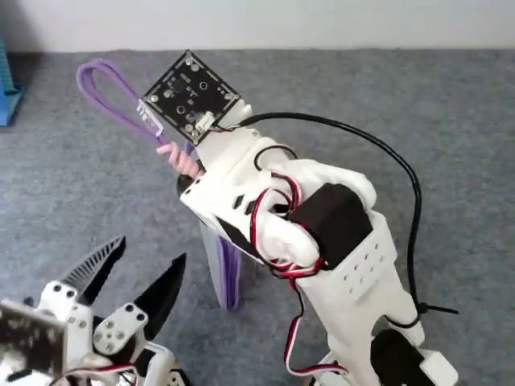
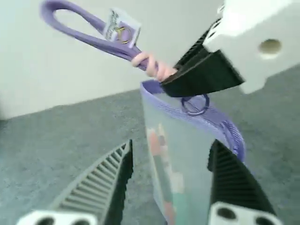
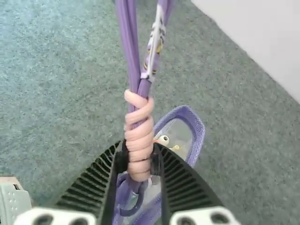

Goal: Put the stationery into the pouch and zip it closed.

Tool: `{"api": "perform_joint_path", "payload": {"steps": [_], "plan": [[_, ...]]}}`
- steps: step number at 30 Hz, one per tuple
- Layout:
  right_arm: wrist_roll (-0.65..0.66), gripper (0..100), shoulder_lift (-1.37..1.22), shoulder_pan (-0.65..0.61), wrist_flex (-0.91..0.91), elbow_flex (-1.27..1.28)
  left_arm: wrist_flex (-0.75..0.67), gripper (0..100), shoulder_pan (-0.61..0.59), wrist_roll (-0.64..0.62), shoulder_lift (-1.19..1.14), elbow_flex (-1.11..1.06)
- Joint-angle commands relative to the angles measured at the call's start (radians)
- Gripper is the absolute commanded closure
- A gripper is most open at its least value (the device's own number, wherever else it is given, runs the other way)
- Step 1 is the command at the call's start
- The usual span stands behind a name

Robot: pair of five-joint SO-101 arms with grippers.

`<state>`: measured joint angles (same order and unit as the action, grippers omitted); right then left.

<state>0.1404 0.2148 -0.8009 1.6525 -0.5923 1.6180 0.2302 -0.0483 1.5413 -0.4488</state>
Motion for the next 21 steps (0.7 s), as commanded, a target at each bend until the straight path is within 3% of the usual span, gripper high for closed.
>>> {"api": "perform_joint_path", "payload": {"steps": [1,8,21], "plan": [[0.0,99.1,-0.007,-0.005,-0.022,-0.005,0.006,74,0.075,-0.058,-0.097,0.064],[0.0,99.1,-0.012,-0.005,-0.059,-0.005,-0.002,75,0.258,-0.236,-0.206,0.058],[0.0,99.1,-0.004,-0.001,-0.051,-0.005,-0.186,75,0.272,-0.259,-0.272,-0.188]]}}
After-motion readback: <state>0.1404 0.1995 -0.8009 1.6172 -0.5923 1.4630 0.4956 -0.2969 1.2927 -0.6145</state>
